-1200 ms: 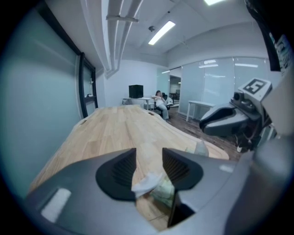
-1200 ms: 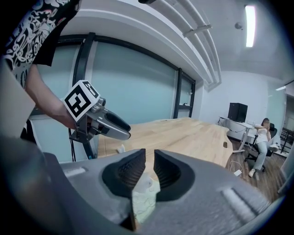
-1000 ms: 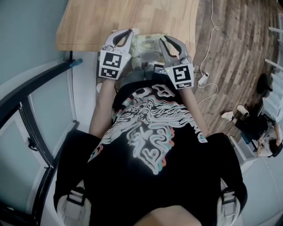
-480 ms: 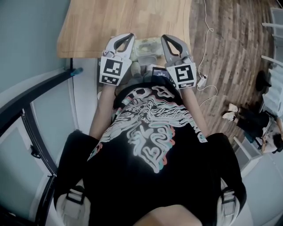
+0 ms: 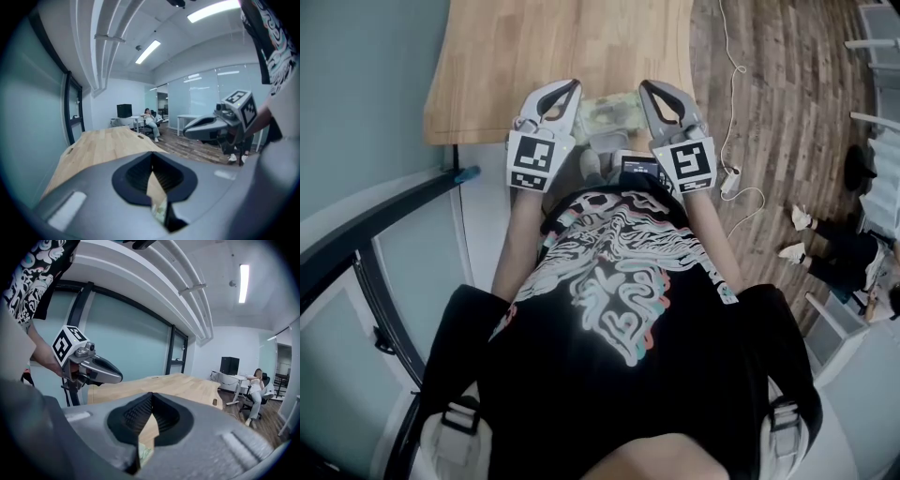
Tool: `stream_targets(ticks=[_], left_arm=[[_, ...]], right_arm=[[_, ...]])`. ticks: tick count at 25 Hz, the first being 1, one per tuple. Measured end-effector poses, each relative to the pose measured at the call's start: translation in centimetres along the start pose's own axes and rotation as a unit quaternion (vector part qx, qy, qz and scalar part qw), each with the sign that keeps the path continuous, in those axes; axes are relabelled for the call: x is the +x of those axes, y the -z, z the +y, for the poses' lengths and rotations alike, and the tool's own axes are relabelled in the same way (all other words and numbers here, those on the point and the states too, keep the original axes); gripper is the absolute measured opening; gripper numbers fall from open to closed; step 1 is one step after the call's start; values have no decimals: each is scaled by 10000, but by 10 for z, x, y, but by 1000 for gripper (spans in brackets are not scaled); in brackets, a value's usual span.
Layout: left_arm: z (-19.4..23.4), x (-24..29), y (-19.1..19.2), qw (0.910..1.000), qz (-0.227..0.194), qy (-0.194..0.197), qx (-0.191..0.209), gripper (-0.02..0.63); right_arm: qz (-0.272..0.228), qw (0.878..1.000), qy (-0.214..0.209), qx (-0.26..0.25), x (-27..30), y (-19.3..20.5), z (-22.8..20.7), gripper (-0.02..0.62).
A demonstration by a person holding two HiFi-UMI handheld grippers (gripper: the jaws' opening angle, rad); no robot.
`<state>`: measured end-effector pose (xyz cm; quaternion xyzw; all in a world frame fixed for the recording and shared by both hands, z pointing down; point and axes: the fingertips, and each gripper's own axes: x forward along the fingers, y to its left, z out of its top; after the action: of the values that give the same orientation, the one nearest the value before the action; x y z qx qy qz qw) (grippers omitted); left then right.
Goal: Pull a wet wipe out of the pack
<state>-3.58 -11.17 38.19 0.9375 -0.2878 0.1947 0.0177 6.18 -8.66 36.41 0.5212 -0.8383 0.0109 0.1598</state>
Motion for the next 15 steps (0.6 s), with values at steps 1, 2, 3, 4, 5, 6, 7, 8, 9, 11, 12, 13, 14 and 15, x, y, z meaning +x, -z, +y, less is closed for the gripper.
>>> stream_targets(ticks=[1, 2, 3, 4, 5, 6, 7, 8, 9, 11, 12, 13, 14, 15], left_arm=[[-1, 1, -1, 10000, -19, 36, -7, -11], [-2, 1, -3, 10000, -38, 57, -8, -11], [-2, 1, -5, 10000, -62, 59, -2, -11], [-2, 0, -7, 9999, -92, 45, 11, -11], [-2, -1, -9, 9999, -123, 21, 29, -11], [-1, -2, -11, 9999, -150, -9, 50, -11], [1, -2, -12, 9998, -168, -37, 71, -11], [1, -2, -14, 9998, -179, -61, 86, -11], [2, -2, -15, 9997, -189, -83, 92, -11], [3, -4, -16, 9996, -214, -134, 88, -11], [4, -4, -17, 9996, -219, -159, 84, -11], [5, -4, -17, 9996, -214, -179, 84, -11], [5, -4, -16, 9996, -204, -194, 88, -11], [6, -4, -16, 9996, -197, -205, 91, -11]], right_arm=[[-18, 10000, 25, 8, 0, -2, -2, 0], [-37, 10000, 48, 22, 0, -4, -4, 0], [-57, 10000, 60, 34, 0, -7, -5, 0], [-72, 10000, 58, 37, 0, -9, -5, 0], [-74, 10000, 46, 27, -1, -11, -4, 0], [-74, 10000, 26, 3, 0, -13, -3, 0], [-88, 10000, 3, -29, 1, -14, -2, -1], [-107, 9999, -18, -53, 2, -14, -1, 0], [-121, 9999, -36, -60, 2, -14, -1, -2], [-144, 9999, -54, -56, 3, -15, 0, 0], [-152, 9999, -57, -57, 4, -16, 0, -1], [-156, 9998, -56, -60, 4, -16, 0, 0], [-157, 9998, -55, -63, 5, -16, -1, -2], [-159, 9998, -52, -63, 5, -16, -1, 0]])
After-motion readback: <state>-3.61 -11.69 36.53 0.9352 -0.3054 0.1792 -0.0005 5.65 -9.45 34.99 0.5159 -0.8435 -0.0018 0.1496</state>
